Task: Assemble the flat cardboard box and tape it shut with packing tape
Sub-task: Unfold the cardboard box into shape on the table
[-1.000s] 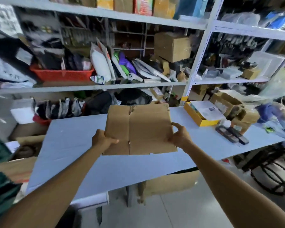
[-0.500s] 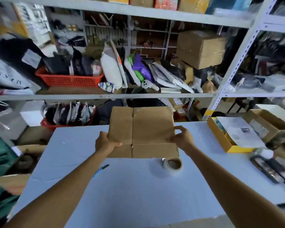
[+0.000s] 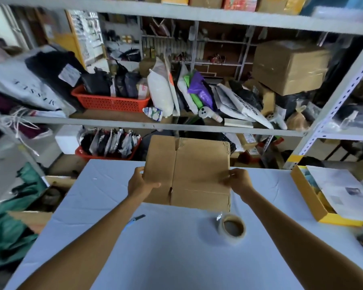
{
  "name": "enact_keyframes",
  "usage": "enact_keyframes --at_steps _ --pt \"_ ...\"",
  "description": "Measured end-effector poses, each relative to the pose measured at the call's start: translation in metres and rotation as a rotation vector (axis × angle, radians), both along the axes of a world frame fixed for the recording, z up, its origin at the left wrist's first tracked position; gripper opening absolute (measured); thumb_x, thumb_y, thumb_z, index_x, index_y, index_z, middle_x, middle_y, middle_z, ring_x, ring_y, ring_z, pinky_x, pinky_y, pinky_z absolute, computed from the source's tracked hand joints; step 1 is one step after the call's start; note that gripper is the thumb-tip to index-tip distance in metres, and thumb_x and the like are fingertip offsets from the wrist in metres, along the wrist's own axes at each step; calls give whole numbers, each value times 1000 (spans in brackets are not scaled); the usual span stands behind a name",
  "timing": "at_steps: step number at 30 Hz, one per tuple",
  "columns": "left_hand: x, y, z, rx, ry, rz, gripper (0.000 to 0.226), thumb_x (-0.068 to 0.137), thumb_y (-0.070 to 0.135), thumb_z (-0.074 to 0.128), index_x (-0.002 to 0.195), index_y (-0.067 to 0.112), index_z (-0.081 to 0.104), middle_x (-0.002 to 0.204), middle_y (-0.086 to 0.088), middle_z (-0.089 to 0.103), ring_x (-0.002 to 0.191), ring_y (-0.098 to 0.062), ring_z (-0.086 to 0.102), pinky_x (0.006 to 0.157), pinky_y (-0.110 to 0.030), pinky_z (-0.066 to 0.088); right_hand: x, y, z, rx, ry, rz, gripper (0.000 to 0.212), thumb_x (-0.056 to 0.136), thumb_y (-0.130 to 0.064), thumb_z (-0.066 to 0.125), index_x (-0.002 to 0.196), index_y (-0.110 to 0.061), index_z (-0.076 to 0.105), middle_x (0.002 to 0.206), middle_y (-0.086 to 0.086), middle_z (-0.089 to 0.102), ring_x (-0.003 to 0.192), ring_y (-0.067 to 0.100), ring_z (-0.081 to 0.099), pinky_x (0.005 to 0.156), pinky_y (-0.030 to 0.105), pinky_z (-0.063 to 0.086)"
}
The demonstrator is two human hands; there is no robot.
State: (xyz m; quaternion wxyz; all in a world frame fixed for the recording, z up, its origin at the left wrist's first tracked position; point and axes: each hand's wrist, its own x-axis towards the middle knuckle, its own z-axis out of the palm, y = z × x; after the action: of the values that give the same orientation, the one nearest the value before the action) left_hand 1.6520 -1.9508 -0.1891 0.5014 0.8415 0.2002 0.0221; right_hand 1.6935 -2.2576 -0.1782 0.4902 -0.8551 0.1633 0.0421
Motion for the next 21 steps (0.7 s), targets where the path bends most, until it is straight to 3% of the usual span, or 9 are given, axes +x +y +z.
enact_keyframes --at_steps 2,5,8,14,17,21 --pt "3 1 -1 -21 -11 6 73 65 25 87 125 17 46 121 -9 60 101 -26 58 83 -38 50 2 1 -3 -12 -1 21 31 64 -5 83 91 -4 70 89 12 71 84 26 65 80 41 56" --pt "8 5 -4 -45 -10 -6 67 65 25 86 120 18 48 116 -8 60 92 -20 55 74 -32 46 7 0 -6 12 16 45 28 65 -7 84 88 -1 69 86 11 67 82 24 61 78 41 54" --pt "11 8 -7 -48 9 -12 65 65 22 86 118 17 49 113 -7 60 93 -21 55 74 -31 45 11 3 -9 49 22 36 21 67 -2 82 79 -5 65 82 12 67 82 26 63 84 44 54" --pt "20 17 -12 -77 59 0 67 62 23 88 118 24 50 107 -6 62 93 -24 59 71 -31 47 22 7 -11 45 35 65 19 71 4 72 90 7 70 87 22 71 79 25 62 77 40 53" --pt "23 21 -14 -104 80 14 67 62 21 88 117 23 50 110 -9 64 95 -26 60 74 -34 49 26 7 -11 69 28 72 29 69 6 74 97 8 67 94 24 71 84 28 64 82 40 53" --pt "24 19 -15 -101 82 20 64 64 24 87 114 22 49 112 -9 63 94 -24 59 74 -32 48 28 9 -11 63 31 86 34 69 8 74 102 8 64 87 20 70 79 26 64 80 38 53"
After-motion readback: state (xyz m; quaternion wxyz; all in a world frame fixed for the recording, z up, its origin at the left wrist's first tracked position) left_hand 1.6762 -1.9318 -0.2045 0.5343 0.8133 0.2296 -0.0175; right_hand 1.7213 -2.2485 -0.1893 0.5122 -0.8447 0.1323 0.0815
